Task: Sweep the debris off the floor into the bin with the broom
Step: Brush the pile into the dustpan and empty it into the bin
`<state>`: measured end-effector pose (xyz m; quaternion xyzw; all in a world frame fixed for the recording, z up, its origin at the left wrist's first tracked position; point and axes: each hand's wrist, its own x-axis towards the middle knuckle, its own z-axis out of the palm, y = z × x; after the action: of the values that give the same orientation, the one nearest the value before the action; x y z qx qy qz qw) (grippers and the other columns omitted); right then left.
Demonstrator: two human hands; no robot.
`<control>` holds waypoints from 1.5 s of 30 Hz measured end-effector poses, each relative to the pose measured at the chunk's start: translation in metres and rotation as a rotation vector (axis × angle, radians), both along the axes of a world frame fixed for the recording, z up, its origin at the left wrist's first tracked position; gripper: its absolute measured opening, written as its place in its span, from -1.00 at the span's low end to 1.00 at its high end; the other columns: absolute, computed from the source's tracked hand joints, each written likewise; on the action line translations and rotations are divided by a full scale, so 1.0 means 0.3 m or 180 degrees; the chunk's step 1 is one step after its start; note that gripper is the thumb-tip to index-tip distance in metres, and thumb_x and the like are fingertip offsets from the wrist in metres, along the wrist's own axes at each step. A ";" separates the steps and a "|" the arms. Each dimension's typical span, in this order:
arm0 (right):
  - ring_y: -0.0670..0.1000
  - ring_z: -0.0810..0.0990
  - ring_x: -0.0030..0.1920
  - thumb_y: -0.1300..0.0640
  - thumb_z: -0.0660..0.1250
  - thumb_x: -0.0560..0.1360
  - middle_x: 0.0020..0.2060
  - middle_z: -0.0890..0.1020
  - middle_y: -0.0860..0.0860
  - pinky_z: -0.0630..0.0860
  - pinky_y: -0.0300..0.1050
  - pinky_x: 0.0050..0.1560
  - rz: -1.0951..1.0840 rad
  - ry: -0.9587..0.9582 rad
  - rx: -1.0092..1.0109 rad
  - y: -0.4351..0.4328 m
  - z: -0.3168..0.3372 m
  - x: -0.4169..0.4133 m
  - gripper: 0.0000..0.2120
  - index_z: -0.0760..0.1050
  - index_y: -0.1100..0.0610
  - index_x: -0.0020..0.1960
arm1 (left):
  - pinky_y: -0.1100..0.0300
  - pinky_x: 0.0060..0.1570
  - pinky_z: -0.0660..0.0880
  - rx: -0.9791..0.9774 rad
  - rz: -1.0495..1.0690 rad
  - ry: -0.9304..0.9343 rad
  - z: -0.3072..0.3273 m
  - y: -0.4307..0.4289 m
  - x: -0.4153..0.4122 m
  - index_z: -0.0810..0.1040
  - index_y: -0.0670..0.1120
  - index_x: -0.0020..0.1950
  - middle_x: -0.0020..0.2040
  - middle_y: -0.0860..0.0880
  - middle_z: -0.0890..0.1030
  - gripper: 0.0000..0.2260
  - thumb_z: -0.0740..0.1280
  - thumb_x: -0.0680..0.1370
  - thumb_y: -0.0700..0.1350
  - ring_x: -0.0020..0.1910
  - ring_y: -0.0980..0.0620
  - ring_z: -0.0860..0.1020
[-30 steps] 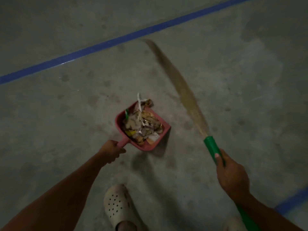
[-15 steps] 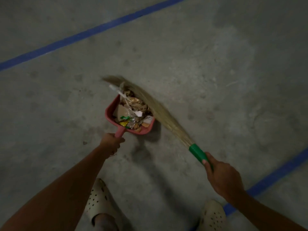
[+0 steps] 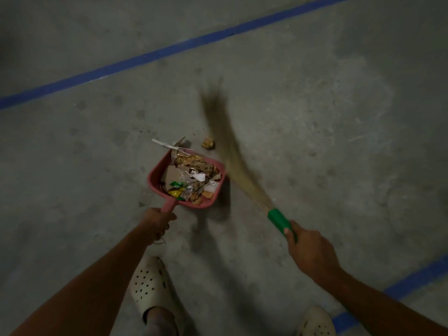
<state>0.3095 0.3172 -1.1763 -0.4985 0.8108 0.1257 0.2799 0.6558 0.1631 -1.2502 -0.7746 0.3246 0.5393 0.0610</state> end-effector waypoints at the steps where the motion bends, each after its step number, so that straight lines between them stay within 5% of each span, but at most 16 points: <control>1: 0.05 0.62 -0.24 -0.18 -0.01 0.64 -0.19 0.65 0.04 0.58 -0.10 -0.22 0.0154 -0.0086 0.0080 0.013 0.010 0.032 -0.53 0.35 -0.05 0.47 | 0.28 -0.54 0.23 0.0000 -0.0020 0.0014 0.003 -0.007 0.009 0.51 -0.21 -0.12 -0.40 -0.13 0.45 -0.87 0.41 0.53 -0.18 -0.55 0.01 0.32; 4: -0.04 0.51 -0.30 -0.20 -0.01 0.65 -0.24 0.58 -0.03 0.44 -0.16 -0.29 0.0290 -0.0159 0.0098 0.026 0.060 0.096 -0.49 0.22 -0.10 0.55 | 0.28 -0.54 0.24 -0.0048 -0.0022 0.0046 0.006 -0.023 0.043 0.51 -0.20 -0.12 -0.40 -0.13 0.46 -0.87 0.41 0.53 -0.18 -0.55 -0.01 0.33; 11: 0.21 0.64 -0.17 -0.12 0.11 0.64 -0.14 0.68 0.20 0.54 -0.04 -0.21 -0.0329 0.0142 -0.0412 -0.108 0.085 0.095 -0.57 0.43 -0.03 0.45 | 0.32 -0.61 0.24 -0.0078 0.0018 0.0029 0.004 -0.060 0.216 0.54 -0.19 0.03 -0.40 -0.12 0.46 -0.86 0.42 0.53 -0.17 -0.59 0.02 0.34; 15: 0.14 0.55 -0.25 -0.10 0.08 0.65 -0.20 0.62 0.12 0.51 -0.09 -0.23 -0.0318 0.0247 -0.0135 -0.286 -0.008 0.101 -0.64 0.55 0.07 0.20 | 0.34 -0.64 0.21 -0.0021 0.0067 0.0002 0.003 -0.093 0.318 0.52 -0.20 0.07 -0.38 -0.13 0.46 -0.84 0.41 0.54 -0.17 -0.56 0.01 0.32; 21: 0.18 0.63 -0.22 -0.12 0.11 0.63 -0.22 0.63 0.11 0.59 -0.03 -0.22 0.0079 0.0084 -0.0253 -0.416 -0.070 0.291 -0.67 0.53 0.07 0.10 | 0.31 -0.55 0.19 0.0028 0.0127 -0.0075 0.017 -0.175 0.422 0.52 -0.21 0.04 -0.39 -0.12 0.44 -0.84 0.41 0.53 -0.18 -0.55 0.02 0.29; 28: 0.14 0.66 -0.12 -0.15 0.07 0.63 -0.11 0.66 0.08 0.49 -0.10 -0.21 0.0805 -0.0077 -0.0070 -0.456 -0.001 0.518 -0.65 0.47 -0.02 0.27 | 0.37 -0.62 0.16 -0.0061 0.0049 0.0061 0.086 -0.248 0.460 0.54 -0.25 0.10 -0.40 -0.12 0.41 -0.83 0.38 0.54 -0.23 -0.61 0.04 0.26; 36: 0.15 0.68 -0.07 -0.16 0.08 0.63 -0.08 0.68 0.10 0.55 -0.06 -0.13 0.0549 -0.0276 -0.0001 -0.290 0.282 0.511 -0.61 0.46 -0.04 0.34 | 0.34 -0.63 0.22 -0.0127 -0.0103 0.0009 0.384 -0.147 0.421 0.54 -0.19 0.09 -0.40 -0.10 0.43 -0.85 0.38 0.55 -0.21 -0.57 0.04 0.32; 45: 0.19 0.67 -0.08 -0.12 0.15 0.63 -0.06 0.70 0.16 0.56 -0.04 -0.14 -0.0082 -0.0621 -0.0132 0.031 0.906 0.310 -0.60 0.50 -0.02 0.39 | 0.24 -0.55 0.32 -0.0452 -0.0364 0.0092 1.027 0.084 0.182 0.55 -0.17 -0.03 -0.35 -0.12 0.51 -0.93 0.37 0.53 -0.19 -0.49 -0.02 0.42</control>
<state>0.4026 0.3265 -0.9045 -0.5036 0.7884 0.0561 0.3488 0.7106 0.1884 -0.9419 -0.7493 0.4066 0.5217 0.0320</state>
